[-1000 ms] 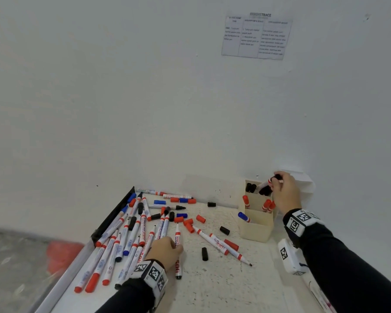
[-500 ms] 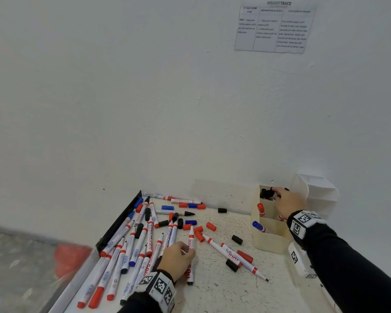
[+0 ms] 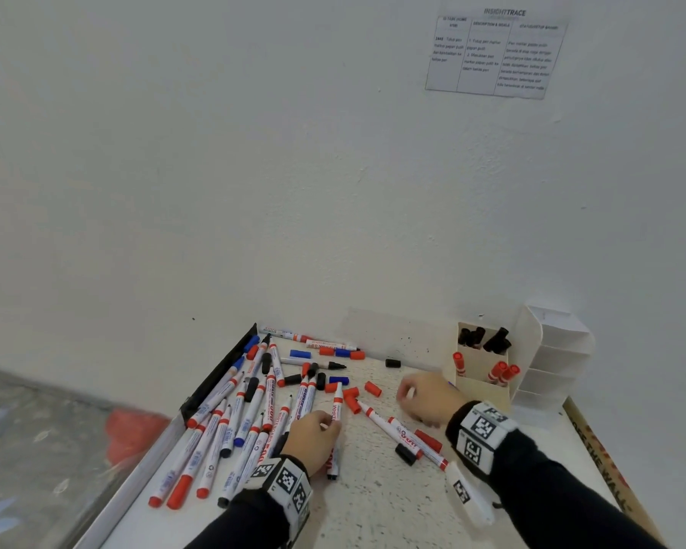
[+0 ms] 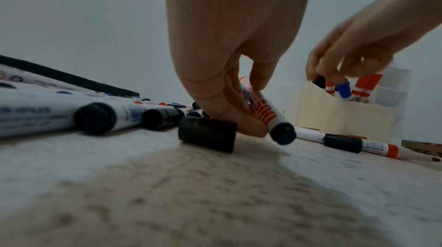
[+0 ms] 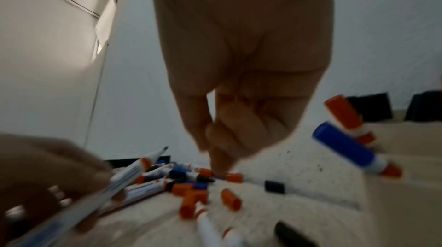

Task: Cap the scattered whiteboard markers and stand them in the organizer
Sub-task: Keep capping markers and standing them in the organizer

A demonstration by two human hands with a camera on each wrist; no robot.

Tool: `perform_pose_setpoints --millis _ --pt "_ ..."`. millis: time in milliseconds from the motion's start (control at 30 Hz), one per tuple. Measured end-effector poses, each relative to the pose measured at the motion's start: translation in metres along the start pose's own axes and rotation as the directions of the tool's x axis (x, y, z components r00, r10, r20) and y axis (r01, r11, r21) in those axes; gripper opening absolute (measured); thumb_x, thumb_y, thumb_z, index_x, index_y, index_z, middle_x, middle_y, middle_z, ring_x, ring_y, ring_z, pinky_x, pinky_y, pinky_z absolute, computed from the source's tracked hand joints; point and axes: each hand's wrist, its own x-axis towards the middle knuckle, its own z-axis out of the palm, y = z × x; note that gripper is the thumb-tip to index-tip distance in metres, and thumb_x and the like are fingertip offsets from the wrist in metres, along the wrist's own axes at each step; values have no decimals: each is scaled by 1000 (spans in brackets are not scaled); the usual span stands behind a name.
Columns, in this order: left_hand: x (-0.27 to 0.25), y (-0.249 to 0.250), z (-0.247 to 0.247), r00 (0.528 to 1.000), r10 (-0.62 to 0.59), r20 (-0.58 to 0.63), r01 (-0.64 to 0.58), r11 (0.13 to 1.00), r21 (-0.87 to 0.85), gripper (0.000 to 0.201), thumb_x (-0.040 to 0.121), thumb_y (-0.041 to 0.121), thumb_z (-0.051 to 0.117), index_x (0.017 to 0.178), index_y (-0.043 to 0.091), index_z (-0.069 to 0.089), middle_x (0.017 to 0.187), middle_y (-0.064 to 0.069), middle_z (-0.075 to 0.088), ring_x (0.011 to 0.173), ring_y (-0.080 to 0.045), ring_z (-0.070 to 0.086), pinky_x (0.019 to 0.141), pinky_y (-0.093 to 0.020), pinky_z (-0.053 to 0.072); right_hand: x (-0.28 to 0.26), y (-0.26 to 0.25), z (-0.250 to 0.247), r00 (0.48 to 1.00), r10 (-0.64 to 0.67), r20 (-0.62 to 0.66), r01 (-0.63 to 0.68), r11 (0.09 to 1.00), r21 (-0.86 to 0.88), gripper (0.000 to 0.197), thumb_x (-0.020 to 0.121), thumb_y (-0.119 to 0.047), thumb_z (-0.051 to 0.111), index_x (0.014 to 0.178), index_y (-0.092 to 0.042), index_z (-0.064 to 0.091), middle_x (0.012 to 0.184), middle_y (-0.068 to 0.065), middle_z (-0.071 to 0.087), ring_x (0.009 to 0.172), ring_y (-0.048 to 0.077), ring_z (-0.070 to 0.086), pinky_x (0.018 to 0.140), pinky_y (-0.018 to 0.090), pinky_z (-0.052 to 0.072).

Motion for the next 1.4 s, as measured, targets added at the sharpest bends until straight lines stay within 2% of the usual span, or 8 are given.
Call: perform_pose_setpoints --millis 100,200,400,500,667,833,1100,1400 --pt "-4 1 0 1000 9 -20 -10 998 -68 33 95 35 46 117 14 57 97 3 59 72 -3 53 60 -12 41 -7 0 36 985 80 154 -28 950 -312 25 88 -17 54 112 -15 59 107 1 58 82 12 55 74 21 48" --pt "-9 2 2 1000 -8 -3 7 992 -125 31 93 38 50 112 16 59 93 6 59 71 0 52 60 -13 42 -13 8 62 996 68 64 -33 898 -439 32 91 -10 46 122 -14 49 90 0 47 68 13 46 54 19 35" --pt "-19 5 12 998 52 30 -49 996 -76 18 92 32 53 104 19 56 87 8 57 71 -3 53 59 -9 43 -16 24 77 998 -30 -63 8 945 -327 18 92 -9 46 106 -21 47 112 5 51 81 18 45 52 18 30" --pt "-19 6 15 997 74 -16 -74 997 1 22 91 26 55 110 16 59 100 4 60 86 -6 51 64 -9 36 -16 28 80 996 -25 -89 3 970 -245 38 94 -14 44 132 -16 40 125 6 49 91 18 53 69 22 44" --pt "-20 7 20 989 144 41 -146 987 70 22 92 18 53 113 15 60 113 0 63 91 -7 51 84 -15 39 -20 38 77 974 -49 -223 55 998 22 27 91 -17 51 117 -15 56 116 0 45 97 13 50 90 19 42" --pt "-22 8 26 980 186 65 -193 975 114 23 94 16 50 114 16 60 111 0 60 91 -7 50 84 -16 39 -23 44 70 944 -99 -316 155 975 157 22 90 -7 49 109 -16 57 101 -4 51 86 6 47 71 6 36" --pt "-24 11 29 974 218 66 -224 967 122 22 94 16 49 113 18 59 103 5 56 90 -6 51 77 -12 39 -29 47 79 910 -110 -400 204 958 203 27 92 -1 43 112 -11 59 105 -6 42 92 1 43 85 1 31" --pt "-21 8 32 972 228 51 -232 967 110 24 95 14 46 115 15 60 98 5 56 87 -9 54 74 -16 38 -29 48 80 911 -32 -411 175 932 317 26 89 2 48 107 -10 63 111 6 57 97 10 49 92 16 36"
